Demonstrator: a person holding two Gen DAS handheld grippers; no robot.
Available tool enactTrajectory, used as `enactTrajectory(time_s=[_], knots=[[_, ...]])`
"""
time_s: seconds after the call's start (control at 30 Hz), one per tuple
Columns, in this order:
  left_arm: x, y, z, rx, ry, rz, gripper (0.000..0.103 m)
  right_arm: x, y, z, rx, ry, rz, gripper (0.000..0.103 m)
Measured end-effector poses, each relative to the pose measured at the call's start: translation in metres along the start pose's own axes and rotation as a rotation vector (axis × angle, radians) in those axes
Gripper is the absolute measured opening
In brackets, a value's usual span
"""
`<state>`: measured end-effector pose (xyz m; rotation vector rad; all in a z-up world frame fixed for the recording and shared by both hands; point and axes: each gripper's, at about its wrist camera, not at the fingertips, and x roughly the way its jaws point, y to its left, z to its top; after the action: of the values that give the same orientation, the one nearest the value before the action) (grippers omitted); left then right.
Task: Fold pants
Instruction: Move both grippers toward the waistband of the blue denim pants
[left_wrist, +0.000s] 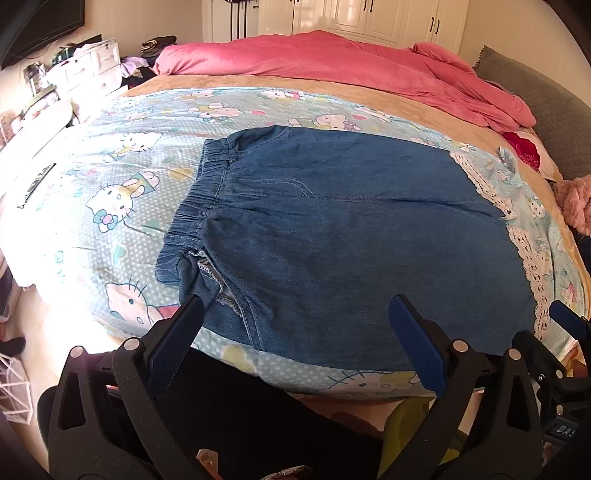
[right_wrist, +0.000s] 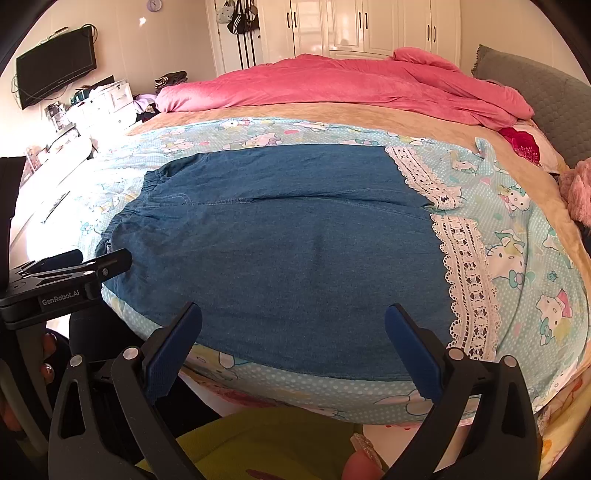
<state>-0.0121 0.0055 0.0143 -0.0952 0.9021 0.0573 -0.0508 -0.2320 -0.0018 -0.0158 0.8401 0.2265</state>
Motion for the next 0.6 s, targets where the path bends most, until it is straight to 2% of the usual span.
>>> enactTrajectory(time_s=[0.6], knots=[[0.006,-0.003,0.0044,0.007,-0.004,0.0,0.094,0.0047,-0.0003,0.0072,-0.008,0.001,-0.007,0.099]])
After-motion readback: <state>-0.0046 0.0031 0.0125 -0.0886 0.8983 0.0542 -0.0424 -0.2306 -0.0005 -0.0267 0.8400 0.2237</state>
